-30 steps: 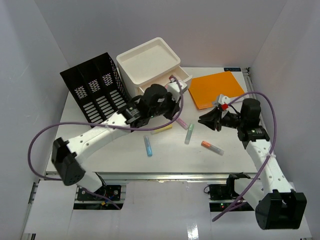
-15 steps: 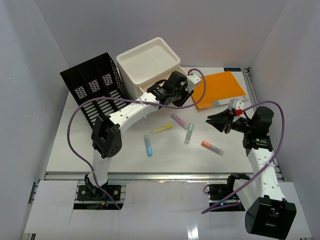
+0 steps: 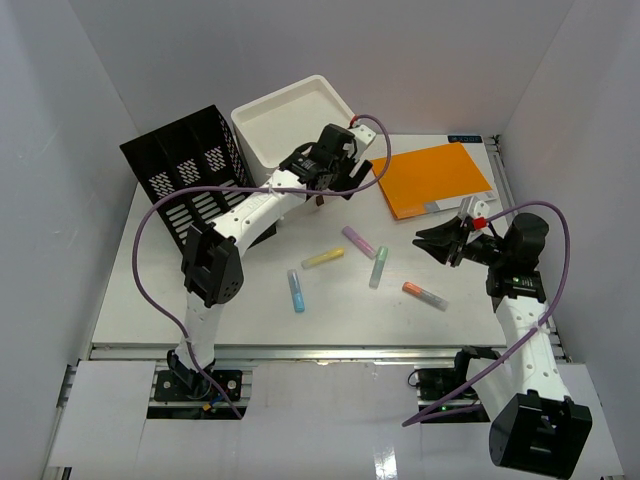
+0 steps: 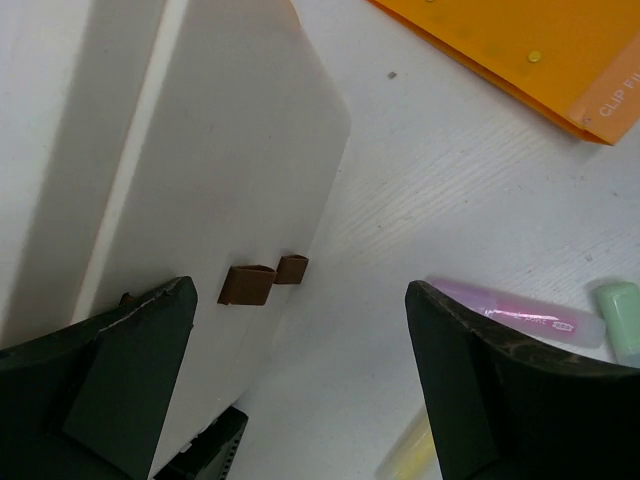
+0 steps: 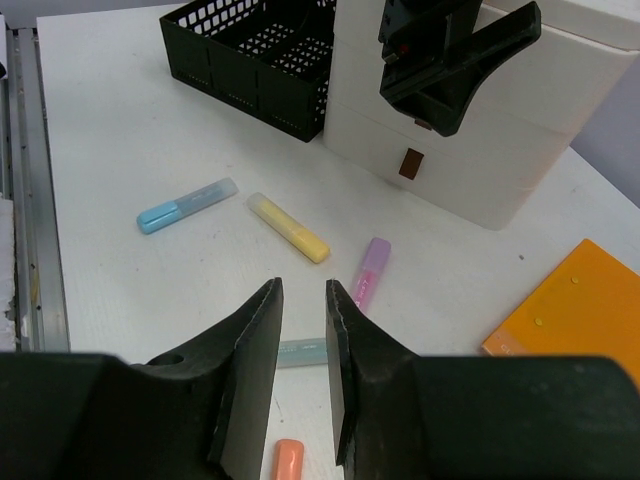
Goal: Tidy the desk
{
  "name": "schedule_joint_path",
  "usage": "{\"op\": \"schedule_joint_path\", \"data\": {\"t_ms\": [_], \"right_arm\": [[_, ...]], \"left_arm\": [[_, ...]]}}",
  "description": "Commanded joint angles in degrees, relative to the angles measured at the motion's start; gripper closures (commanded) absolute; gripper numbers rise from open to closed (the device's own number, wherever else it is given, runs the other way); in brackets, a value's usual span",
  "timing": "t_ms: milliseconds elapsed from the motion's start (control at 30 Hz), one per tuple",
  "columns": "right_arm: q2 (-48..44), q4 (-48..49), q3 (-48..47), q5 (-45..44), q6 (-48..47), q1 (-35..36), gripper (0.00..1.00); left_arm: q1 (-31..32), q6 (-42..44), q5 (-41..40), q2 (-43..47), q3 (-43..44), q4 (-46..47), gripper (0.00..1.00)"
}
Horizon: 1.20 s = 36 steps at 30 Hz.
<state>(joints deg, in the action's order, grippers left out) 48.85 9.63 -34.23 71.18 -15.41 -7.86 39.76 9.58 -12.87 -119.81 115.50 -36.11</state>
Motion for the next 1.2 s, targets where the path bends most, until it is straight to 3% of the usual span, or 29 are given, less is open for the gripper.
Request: {"op": "schedule_joint_path", "data": {"t_ms": [0, 167, 267, 400, 467, 600, 733, 1167], "right_arm": [[0.2, 2.4, -0.1, 1.4, 0.4, -1.0, 0.69], [0.5, 2.4, 0.0, 1.6, 0.6, -1.7, 0.69], [0.5, 2.4, 0.0, 1.8, 0.7, -1.8, 0.69], [0.6, 2.4, 0.0, 1.7, 0.7, -2.0, 0.69], [0.7, 2.4, 0.0, 1.7, 0.8, -2.1, 0.68], [1.0, 2.5, 0.1, 1.8, 0.9, -2.1, 0.68], [1.2, 2.5, 0.3, 1.5, 0.9, -2.3, 0.67], [1.5, 3.5, 0.5, 1.9, 1.8, -3.2, 0.67]], "left_arm": [[-2.0, 0.8, -5.8, 2.5, 1.3, 1.0, 0.02], [-2.6, -0.3, -4.3, 3.7, 0.8, 1.5, 0.02], [-2.6, -2.8, 2.7, 6.9, -2.1, 2.9, 0.03], [-2.4, -9.2, 8.5, 14.7, -12.0, 8.9, 0.08], [-2.3, -16.2, 8.6, 19.2, -20.4, 12.8, 0.16], [-2.0, -26.9, 2.4, 26.7, -30.9, 20.8, 0.26], [-1.4, -34.7, -5.1, 26.8, -35.4, 23.7, 0.35], [0.6, -41.4, -26.0, 10.4, -25.5, 26.0, 0.4]]}}
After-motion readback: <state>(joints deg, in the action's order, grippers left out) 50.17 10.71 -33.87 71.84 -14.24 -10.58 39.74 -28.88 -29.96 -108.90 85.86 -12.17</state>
